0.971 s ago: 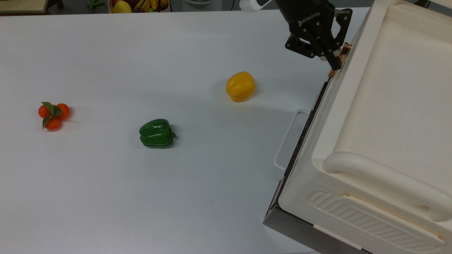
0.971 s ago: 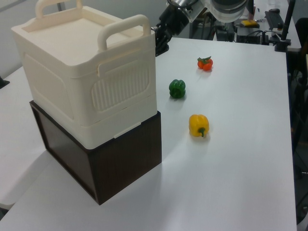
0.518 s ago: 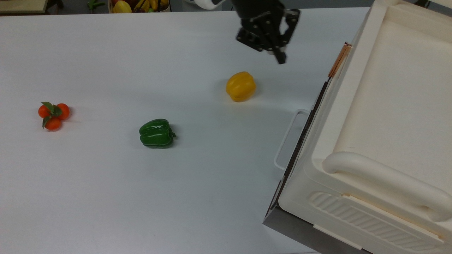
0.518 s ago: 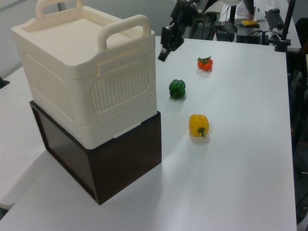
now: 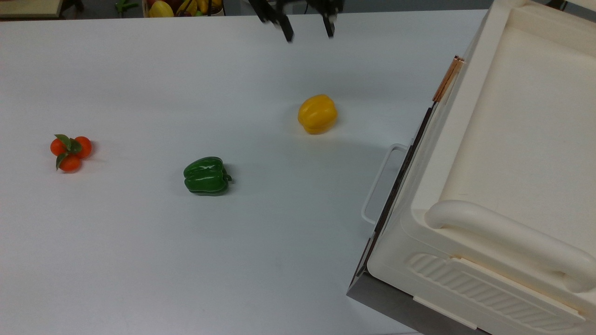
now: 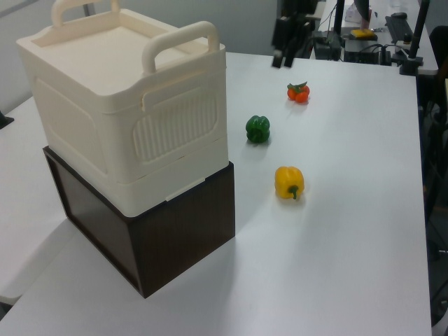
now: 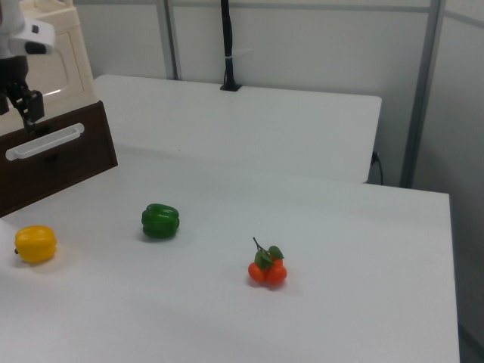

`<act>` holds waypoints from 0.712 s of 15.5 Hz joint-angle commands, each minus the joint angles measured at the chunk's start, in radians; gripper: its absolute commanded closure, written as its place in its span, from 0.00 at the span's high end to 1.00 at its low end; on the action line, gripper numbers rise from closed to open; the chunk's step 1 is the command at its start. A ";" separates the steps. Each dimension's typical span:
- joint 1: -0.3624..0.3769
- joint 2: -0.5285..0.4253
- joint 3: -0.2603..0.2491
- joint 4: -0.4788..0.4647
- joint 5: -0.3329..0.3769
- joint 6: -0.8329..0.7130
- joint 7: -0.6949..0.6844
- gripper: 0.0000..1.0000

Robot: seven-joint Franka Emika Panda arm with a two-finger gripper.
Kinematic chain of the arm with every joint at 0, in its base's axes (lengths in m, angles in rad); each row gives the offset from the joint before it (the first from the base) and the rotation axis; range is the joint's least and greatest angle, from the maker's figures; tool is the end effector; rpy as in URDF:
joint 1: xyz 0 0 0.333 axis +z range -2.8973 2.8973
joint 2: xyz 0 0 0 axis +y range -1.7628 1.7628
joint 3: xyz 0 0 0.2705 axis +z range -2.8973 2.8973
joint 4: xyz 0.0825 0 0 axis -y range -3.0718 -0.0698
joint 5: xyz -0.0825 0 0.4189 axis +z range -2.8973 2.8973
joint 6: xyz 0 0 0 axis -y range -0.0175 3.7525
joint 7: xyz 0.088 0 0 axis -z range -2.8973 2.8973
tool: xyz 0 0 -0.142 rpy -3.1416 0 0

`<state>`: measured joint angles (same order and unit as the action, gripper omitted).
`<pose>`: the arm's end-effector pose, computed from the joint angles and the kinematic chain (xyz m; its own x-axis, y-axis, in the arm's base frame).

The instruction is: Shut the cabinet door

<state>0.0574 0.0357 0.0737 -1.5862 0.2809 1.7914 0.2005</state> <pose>0.6160 0.1140 0.5411 0.9872 -0.1231 0.1012 -0.0869 -0.9482 -0.3057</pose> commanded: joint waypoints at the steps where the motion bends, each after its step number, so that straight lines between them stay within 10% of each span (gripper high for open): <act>1: 0.012 -0.054 -0.022 -0.028 -0.120 -0.104 0.013 1.00; 11: 0.067 -0.063 -0.149 -0.032 -0.271 -0.130 -0.057 1.00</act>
<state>0.0755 -0.0053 -0.0350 -1.5903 0.0715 1.6595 0.2014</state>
